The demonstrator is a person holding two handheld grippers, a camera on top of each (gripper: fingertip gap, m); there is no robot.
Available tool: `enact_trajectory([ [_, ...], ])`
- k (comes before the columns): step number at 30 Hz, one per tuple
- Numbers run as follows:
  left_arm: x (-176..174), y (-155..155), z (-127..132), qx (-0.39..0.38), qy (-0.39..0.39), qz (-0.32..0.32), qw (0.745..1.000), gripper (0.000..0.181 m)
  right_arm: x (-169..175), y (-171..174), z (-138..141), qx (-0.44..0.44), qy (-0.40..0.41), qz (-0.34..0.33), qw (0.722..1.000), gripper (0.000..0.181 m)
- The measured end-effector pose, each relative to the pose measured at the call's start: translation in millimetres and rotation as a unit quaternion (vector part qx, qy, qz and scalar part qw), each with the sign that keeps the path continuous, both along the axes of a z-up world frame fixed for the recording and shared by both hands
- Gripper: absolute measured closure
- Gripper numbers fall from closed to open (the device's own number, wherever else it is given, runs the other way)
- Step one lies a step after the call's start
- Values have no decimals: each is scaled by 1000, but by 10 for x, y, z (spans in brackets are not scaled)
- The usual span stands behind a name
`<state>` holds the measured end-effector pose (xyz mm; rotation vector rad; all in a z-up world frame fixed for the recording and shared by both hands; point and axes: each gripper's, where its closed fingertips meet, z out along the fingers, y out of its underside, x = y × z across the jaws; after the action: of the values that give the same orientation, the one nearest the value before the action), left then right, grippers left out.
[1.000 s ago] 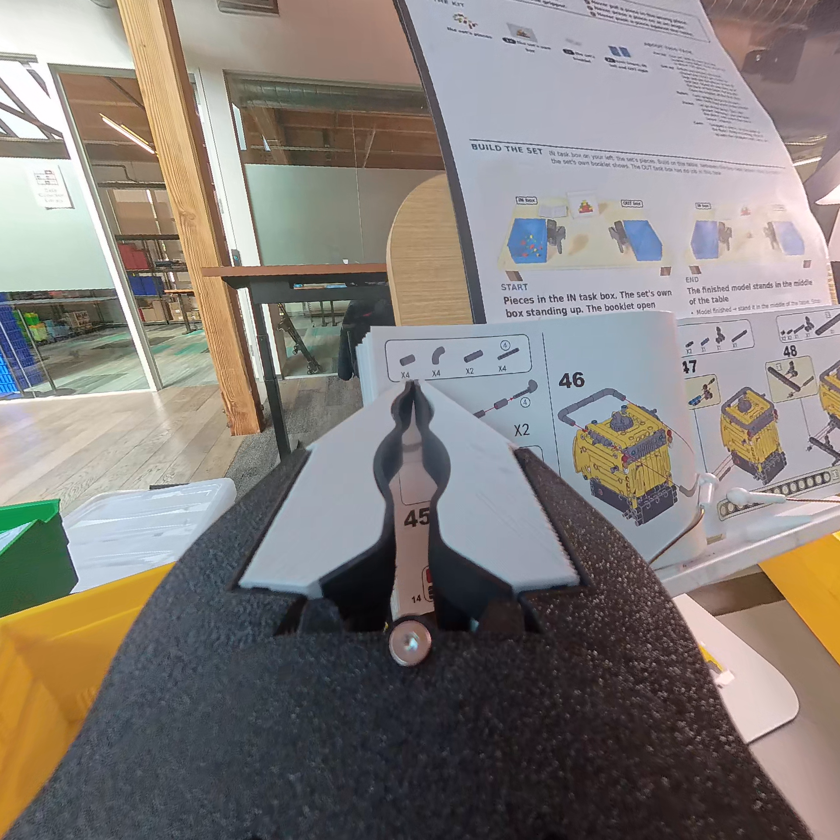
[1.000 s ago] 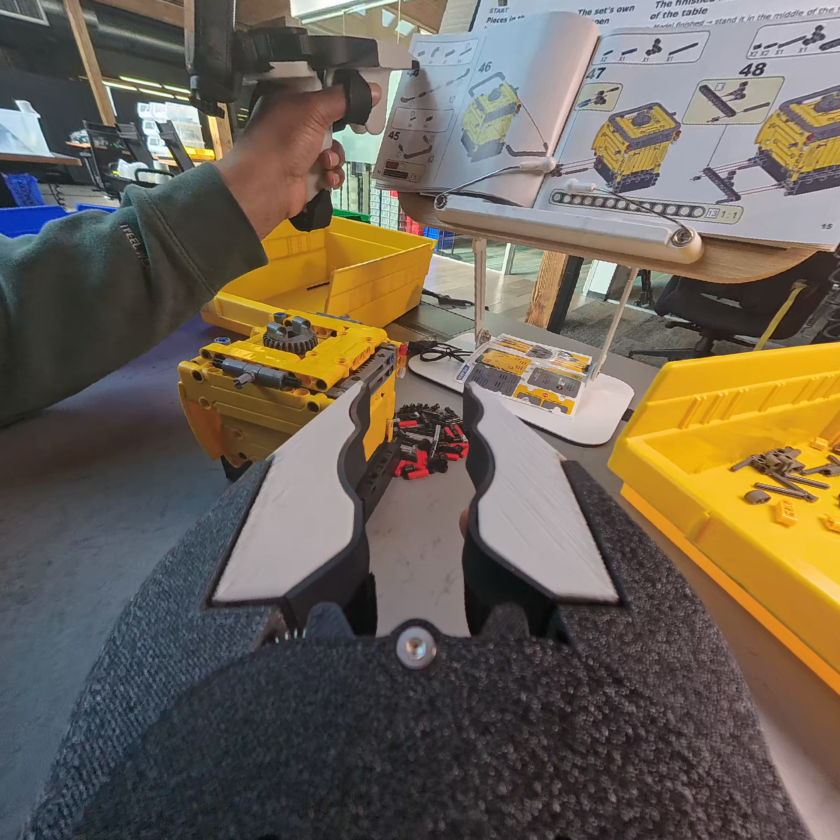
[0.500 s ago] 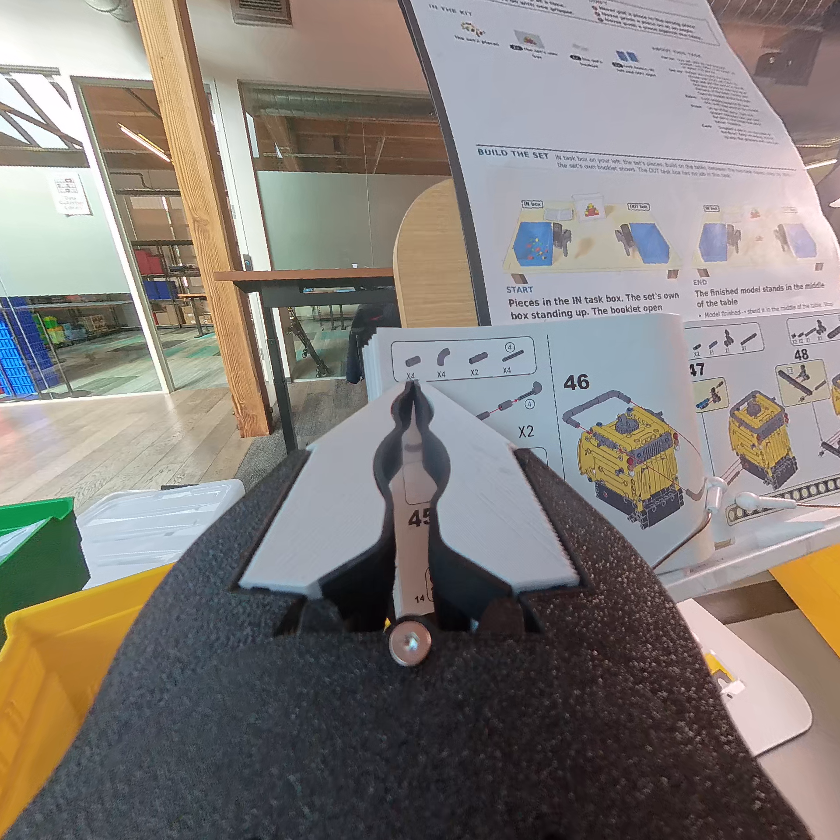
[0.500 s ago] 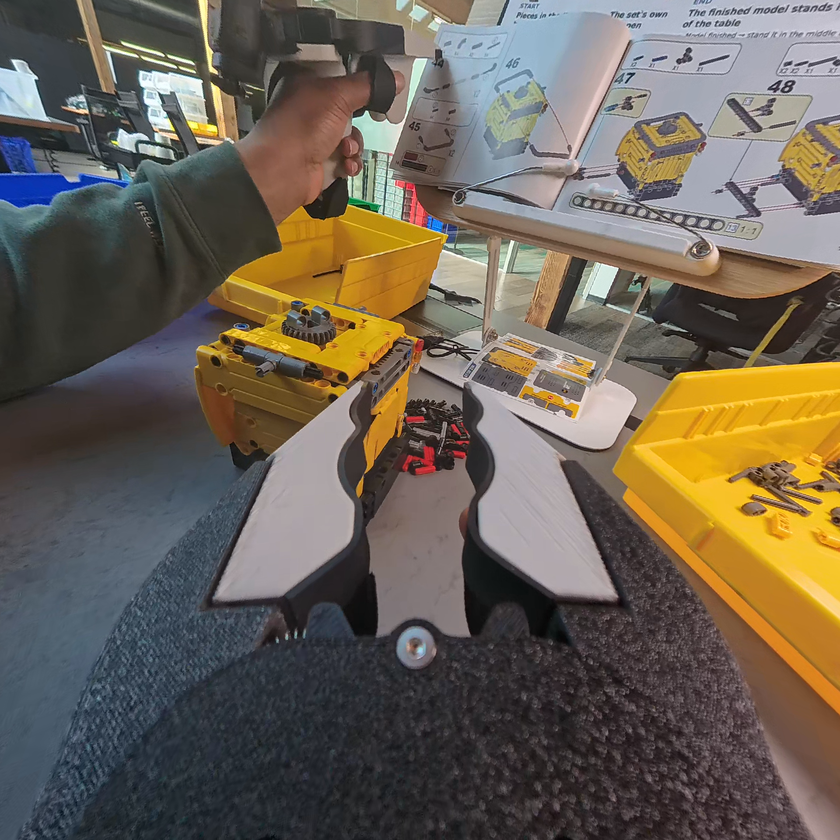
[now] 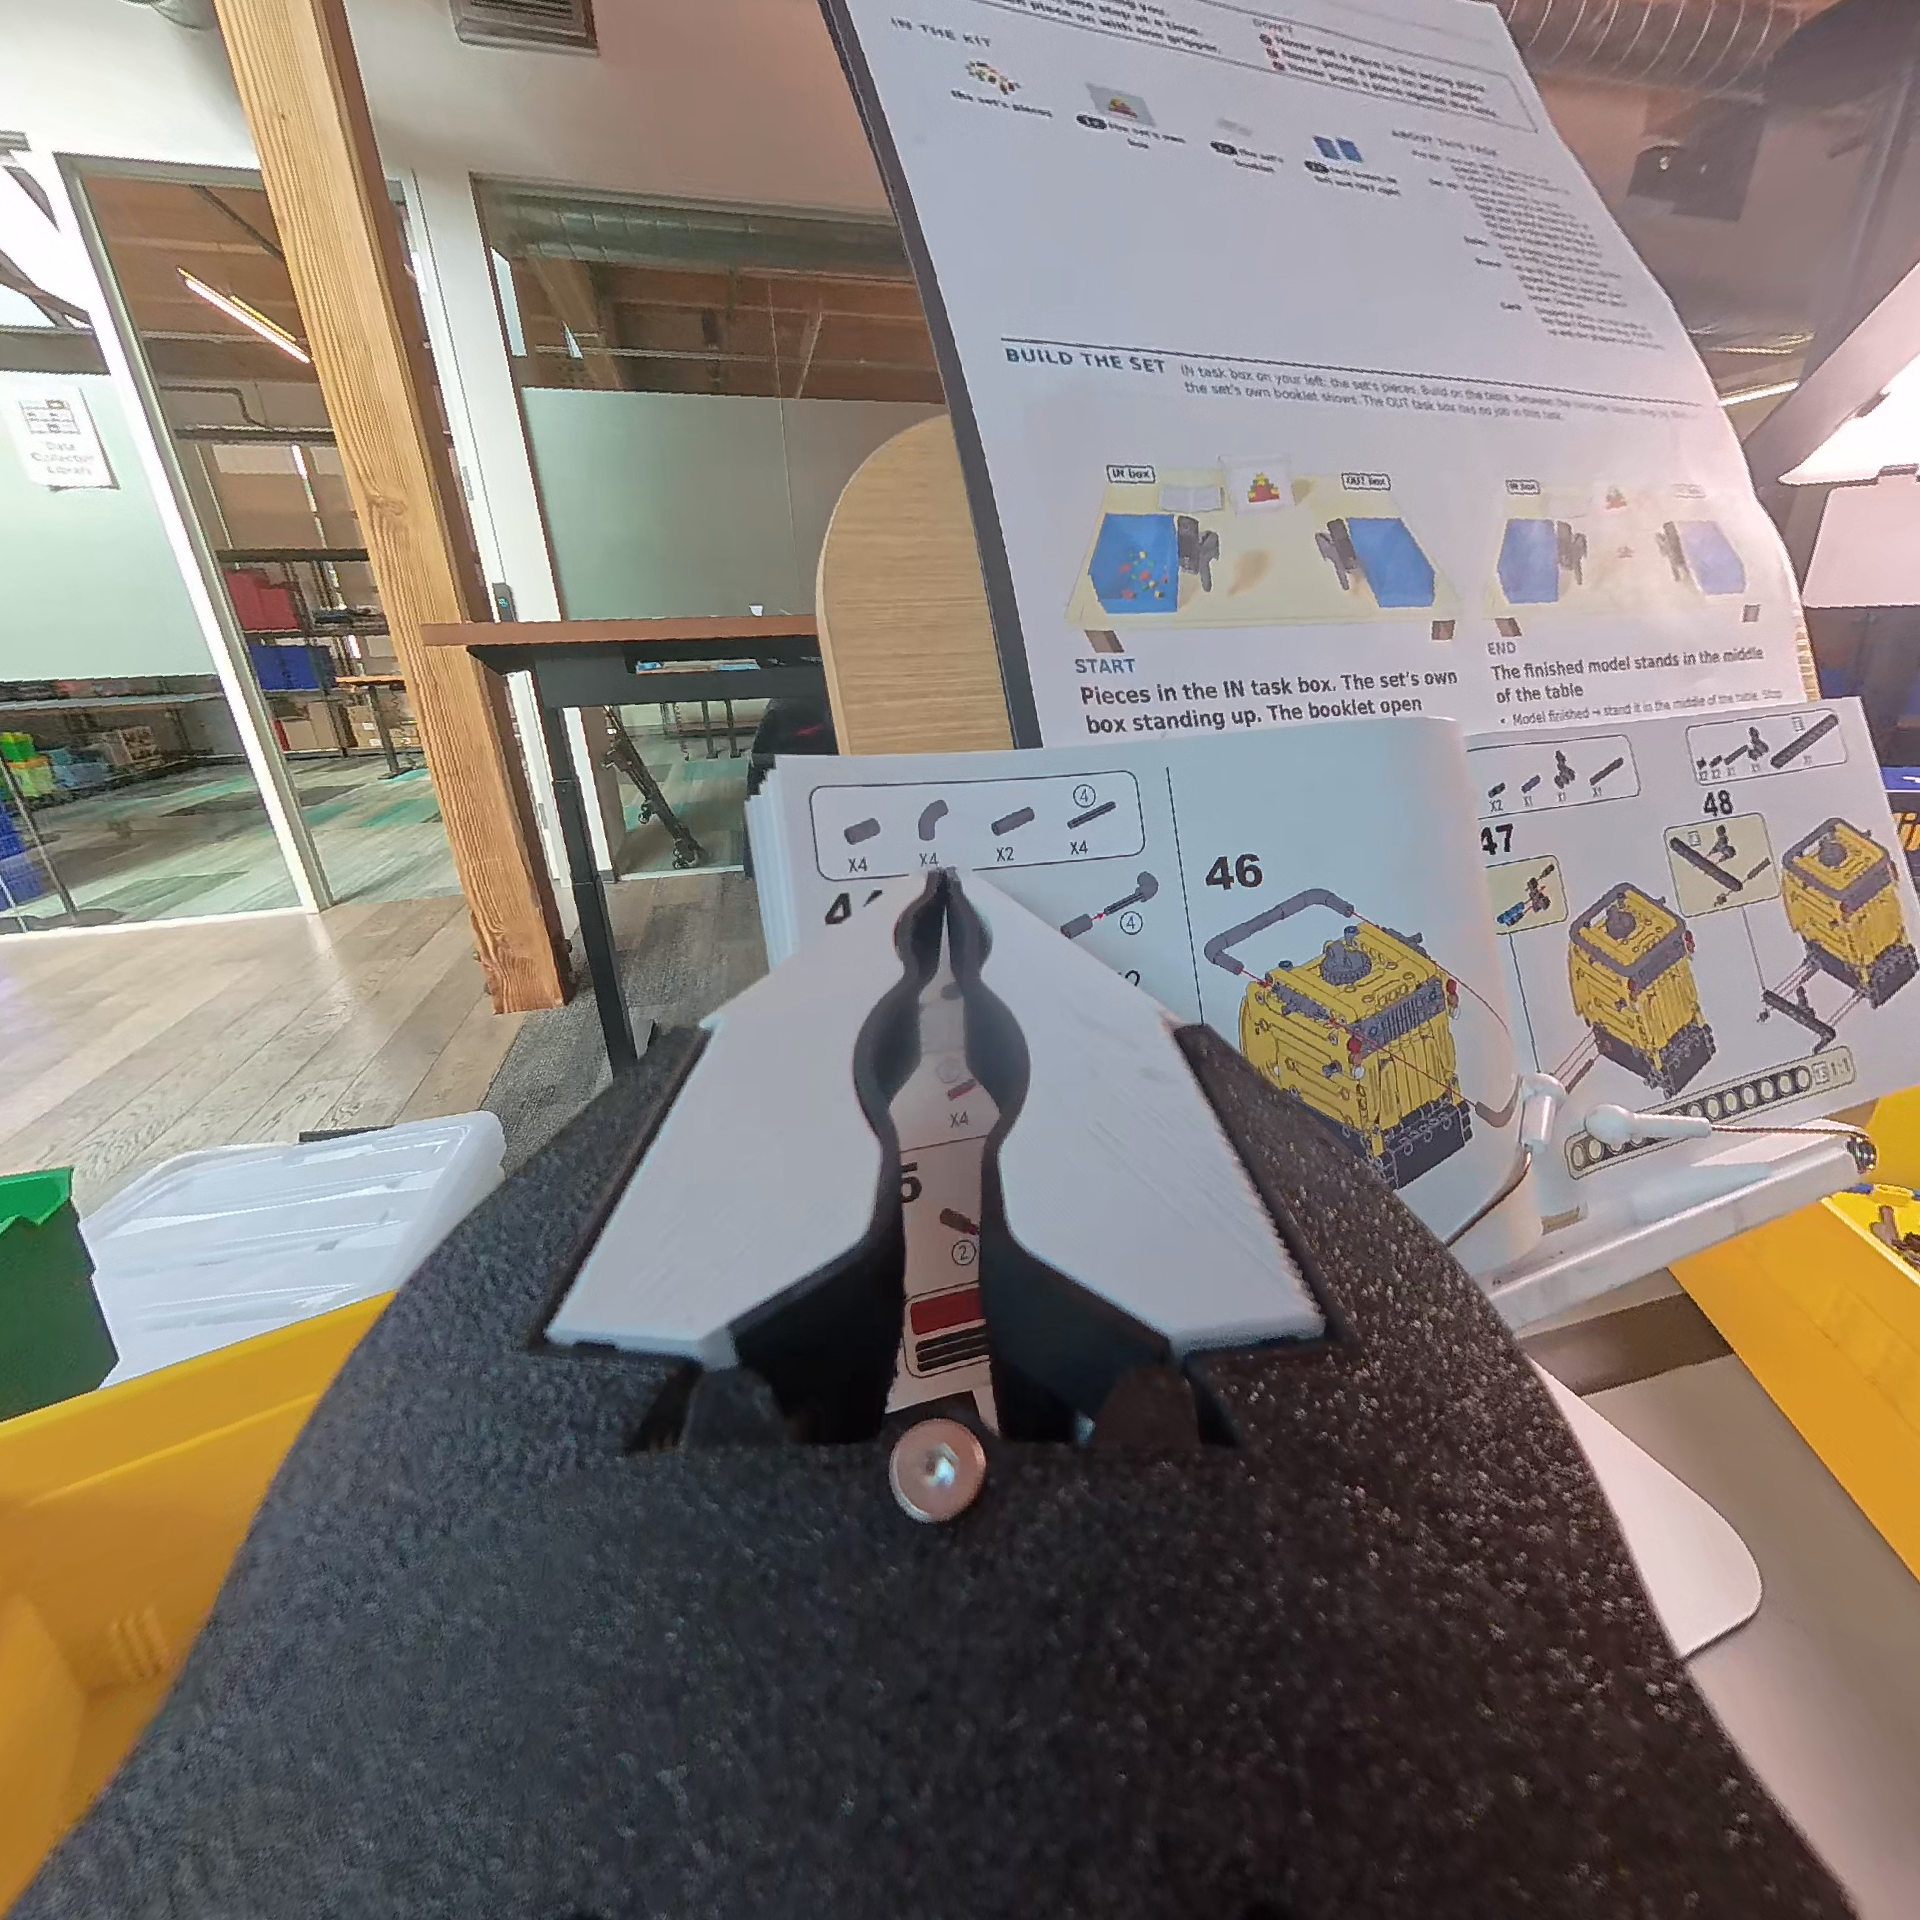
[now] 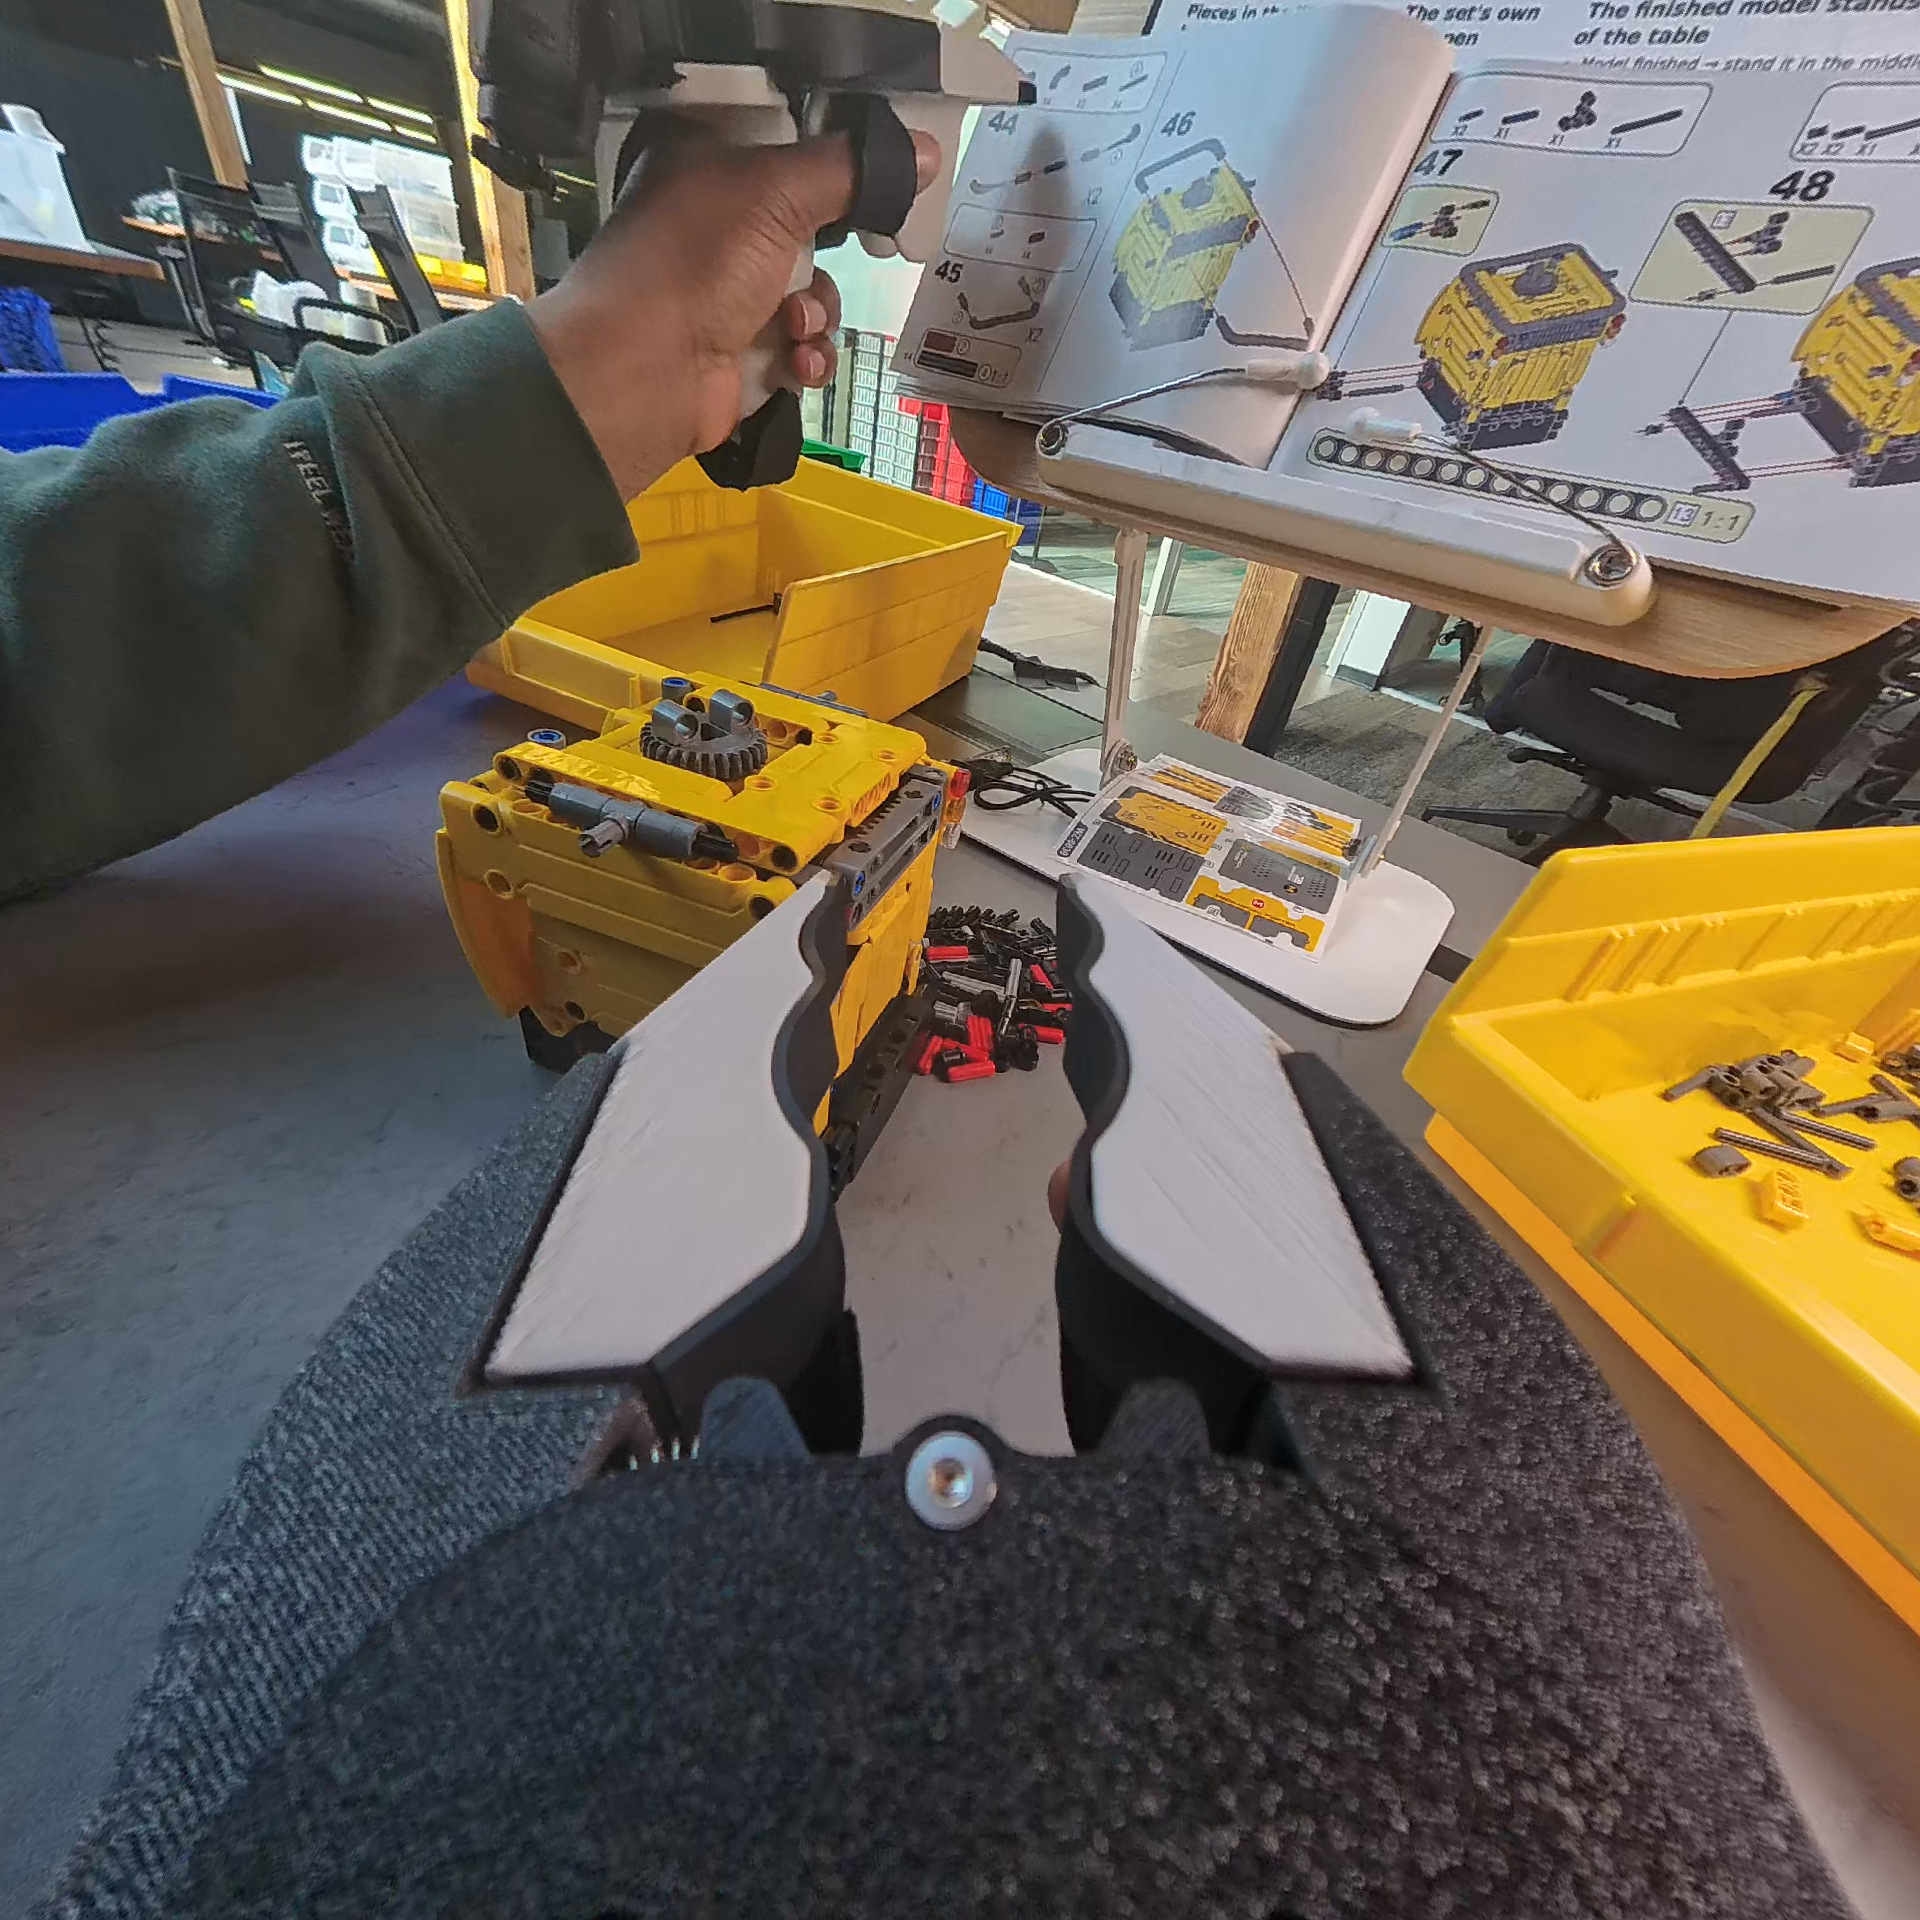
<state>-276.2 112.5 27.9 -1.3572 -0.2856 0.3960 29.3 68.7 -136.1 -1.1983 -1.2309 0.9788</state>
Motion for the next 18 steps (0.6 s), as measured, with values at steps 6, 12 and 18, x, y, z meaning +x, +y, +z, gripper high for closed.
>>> enact_trajectory([
  [6,28,3,5,-4,10,4,1000,181,-2,-1,-2,0,-1,0,1000,141],
  [12,391,-128,337,39,30,-31,998,181,-5,12,-8,-1,-3,-3,1000,141],
  [18,1199,-335,753,75,68,-115,988,162,13,15,1,11,-3,-8,1000,141],
])
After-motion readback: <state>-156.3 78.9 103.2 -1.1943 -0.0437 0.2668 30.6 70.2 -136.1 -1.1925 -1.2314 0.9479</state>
